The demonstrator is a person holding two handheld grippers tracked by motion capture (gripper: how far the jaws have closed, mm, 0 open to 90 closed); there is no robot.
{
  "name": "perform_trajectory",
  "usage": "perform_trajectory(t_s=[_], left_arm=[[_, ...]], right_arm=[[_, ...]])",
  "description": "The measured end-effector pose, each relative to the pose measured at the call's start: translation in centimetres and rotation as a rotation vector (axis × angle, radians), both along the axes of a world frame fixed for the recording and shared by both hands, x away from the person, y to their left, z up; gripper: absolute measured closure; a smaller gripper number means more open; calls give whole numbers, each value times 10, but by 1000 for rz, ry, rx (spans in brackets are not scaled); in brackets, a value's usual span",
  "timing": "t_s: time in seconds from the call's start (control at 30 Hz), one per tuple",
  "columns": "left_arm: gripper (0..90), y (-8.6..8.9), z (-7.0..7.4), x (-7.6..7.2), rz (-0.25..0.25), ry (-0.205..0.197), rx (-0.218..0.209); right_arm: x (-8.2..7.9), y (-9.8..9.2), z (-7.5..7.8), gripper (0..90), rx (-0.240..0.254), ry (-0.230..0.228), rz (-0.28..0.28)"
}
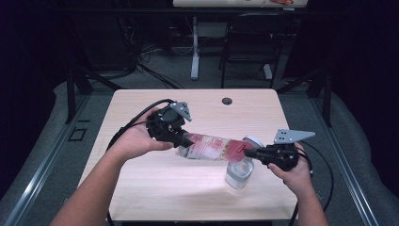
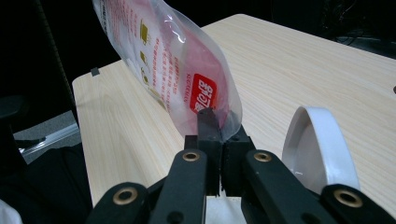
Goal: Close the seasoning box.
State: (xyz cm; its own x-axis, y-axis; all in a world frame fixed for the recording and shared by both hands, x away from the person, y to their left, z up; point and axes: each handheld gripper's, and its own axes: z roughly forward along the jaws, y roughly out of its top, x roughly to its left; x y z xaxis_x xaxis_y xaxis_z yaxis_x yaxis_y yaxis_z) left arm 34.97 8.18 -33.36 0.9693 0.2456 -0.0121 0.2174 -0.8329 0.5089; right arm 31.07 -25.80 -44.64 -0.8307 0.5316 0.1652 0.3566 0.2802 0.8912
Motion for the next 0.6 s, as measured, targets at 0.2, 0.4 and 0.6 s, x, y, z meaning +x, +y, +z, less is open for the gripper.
perform_trajectory(t_s=[0.2,0.4,0.6], left_arm=[[716,0,0,0,1,1,-3],[715,-2,1,0,-6,-3,-3],[716,-3,2,0,-2,-4,-5]], right_arm=[[-1,-1,1,889,-4,1,4],[0,-2,0,886,-8,4,8],[-1,-1,0,873,-18,4,8]])
